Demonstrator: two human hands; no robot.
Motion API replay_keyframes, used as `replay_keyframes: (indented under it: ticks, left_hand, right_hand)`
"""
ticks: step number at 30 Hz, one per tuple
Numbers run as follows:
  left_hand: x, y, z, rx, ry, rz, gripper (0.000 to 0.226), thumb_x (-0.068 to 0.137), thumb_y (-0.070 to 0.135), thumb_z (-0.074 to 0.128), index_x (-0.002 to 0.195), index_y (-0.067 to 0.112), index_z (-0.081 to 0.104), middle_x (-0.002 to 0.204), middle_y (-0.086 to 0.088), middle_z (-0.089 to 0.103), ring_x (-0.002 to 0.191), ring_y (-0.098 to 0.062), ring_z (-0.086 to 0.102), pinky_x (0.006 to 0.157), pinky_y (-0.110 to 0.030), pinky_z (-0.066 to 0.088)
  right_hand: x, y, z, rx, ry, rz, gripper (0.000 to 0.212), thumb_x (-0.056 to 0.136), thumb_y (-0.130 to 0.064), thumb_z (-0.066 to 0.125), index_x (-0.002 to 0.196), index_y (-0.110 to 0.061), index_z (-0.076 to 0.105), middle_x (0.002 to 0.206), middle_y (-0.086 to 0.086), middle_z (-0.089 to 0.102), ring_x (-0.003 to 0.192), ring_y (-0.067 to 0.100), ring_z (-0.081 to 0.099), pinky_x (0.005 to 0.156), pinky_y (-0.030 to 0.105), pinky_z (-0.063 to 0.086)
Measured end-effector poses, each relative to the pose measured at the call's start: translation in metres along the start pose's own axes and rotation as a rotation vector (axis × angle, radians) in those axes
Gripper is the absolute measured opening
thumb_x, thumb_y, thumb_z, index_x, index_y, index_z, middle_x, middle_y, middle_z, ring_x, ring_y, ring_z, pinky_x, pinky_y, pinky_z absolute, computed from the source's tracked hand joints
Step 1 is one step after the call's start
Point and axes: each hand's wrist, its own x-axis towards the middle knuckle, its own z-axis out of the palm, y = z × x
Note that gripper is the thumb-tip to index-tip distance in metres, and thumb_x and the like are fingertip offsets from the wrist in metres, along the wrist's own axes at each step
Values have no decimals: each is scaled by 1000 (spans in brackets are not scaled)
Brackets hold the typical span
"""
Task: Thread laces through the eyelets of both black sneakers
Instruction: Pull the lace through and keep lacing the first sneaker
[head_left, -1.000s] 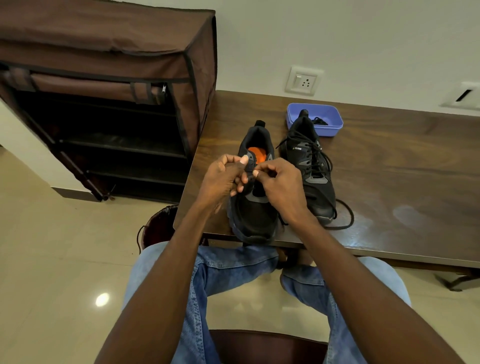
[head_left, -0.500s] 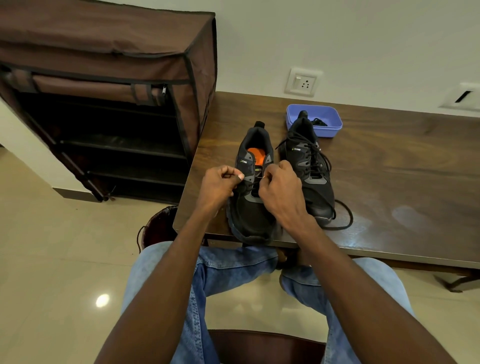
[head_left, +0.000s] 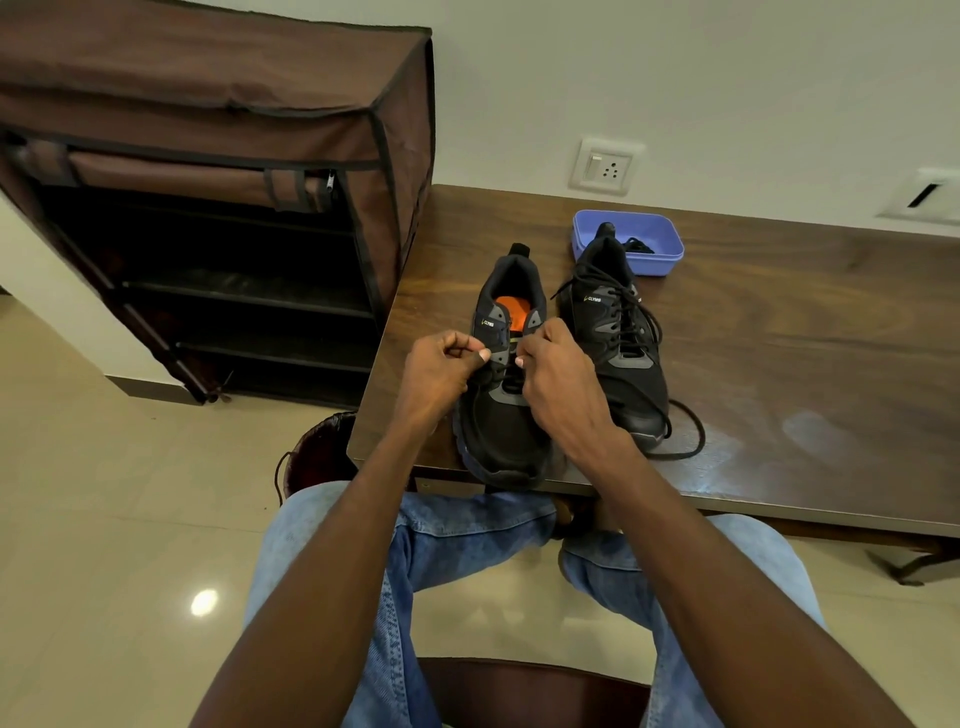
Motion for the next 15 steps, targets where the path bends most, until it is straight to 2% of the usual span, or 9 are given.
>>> replay_keyframes:
  ticks: [4,6,8,10,12,15]
  left_hand:
    - [0,-2,0,-11,0,6,3,90,16,72,92,17,69,90,-6,72,77,-9,65,56,-13,48]
    - [0,-3,0,-25,3,-1,3,90,16,72,92,18,70,91,-6,73,79,-9,66,59,-16,49]
    - [0,-4,0,-48,0,-11,4,90,15,71,92,19,70,92,-7,74,81,-11,67,62,-19,50]
    - [0,-4,0,-63,-5,-19,5,90,15,71,91,19,69,92,-6,74,81,-11,67,63,-21,50]
    - [0,-4,0,-77,-6,-26,5,90,14,71,90,19,69,91,-5,73,80,-10,66,62,-20,49]
    - [-1,-3,-1,-93,-19,-46,6,91,13,70,91,18,69,90,-4,72,81,-10,65,62,-20,48]
  right_hand:
    - [3,-3,7,135,3,99,9,91,3,57,89,-4,63,102,10,50,86,22,53,76,35,48]
    - [4,-6,4,299,-32,233,15,94,-1,56,84,-10,62,95,3,52,82,12,51,71,24,42]
    - [5,-7,0,499,-84,352,20,96,-5,57,78,-14,61,80,-2,55,70,6,49,62,20,38]
    - [6,-5,-3,641,-105,444,21,96,-7,59,77,-15,63,72,-2,58,66,7,50,62,23,40]
    - [7,-5,-3,721,-120,499,20,96,-7,59,78,-14,66,74,0,62,70,8,54,66,24,43]
    - [7,-4,-3,746,-123,505,19,96,-9,62,79,-13,68,75,1,64,70,7,56,63,18,45]
